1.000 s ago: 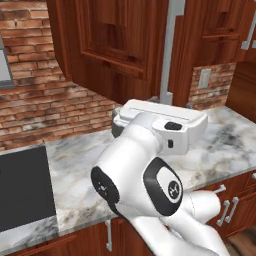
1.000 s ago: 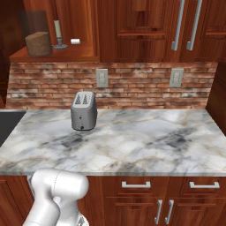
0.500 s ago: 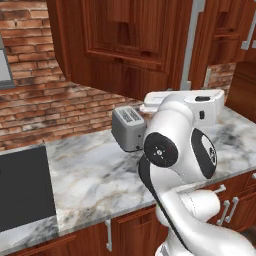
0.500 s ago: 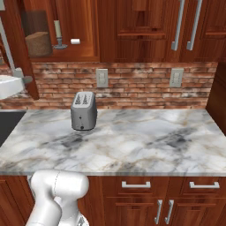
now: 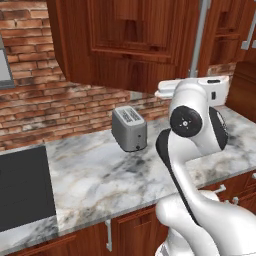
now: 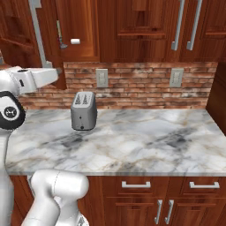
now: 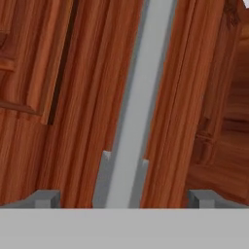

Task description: Pick the candle and jar from the dining table and place them in the open cabinet. Close the cabinet after placing the objects.

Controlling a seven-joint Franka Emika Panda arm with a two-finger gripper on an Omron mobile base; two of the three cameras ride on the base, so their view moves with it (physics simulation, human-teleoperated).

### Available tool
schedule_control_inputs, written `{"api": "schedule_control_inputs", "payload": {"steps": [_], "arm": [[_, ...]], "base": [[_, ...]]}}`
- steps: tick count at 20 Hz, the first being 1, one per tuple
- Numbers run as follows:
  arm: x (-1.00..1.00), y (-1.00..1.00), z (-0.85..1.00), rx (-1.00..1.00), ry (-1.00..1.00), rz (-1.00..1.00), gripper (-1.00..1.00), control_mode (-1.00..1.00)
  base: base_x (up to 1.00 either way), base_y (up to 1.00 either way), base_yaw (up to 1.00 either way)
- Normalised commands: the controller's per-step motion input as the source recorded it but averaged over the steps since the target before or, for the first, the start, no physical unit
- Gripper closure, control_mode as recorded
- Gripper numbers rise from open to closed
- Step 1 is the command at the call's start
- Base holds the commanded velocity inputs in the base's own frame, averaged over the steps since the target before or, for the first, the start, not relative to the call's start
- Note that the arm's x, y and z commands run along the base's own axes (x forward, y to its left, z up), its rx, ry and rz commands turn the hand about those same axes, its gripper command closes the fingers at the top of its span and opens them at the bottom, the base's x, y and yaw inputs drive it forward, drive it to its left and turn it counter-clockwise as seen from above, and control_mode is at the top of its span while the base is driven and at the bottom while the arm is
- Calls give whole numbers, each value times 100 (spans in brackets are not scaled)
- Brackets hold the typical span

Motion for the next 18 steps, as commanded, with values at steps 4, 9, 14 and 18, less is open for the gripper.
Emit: {"api": "schedule_control_inputs", "payload": {"steps": [4, 9, 14, 18], "arm": [[100, 0, 0, 0, -1, 0, -100, -100], [98, 0, 0, 0, -2, 0, -100, -100], [94, 0, 0, 0, -5, 0, -100, -100], [84, 0, 0, 0, -1, 0, -100, -100]], "base": [[0, 0, 0], [0, 0, 0], [0, 0, 0], [0, 0, 0]]}}
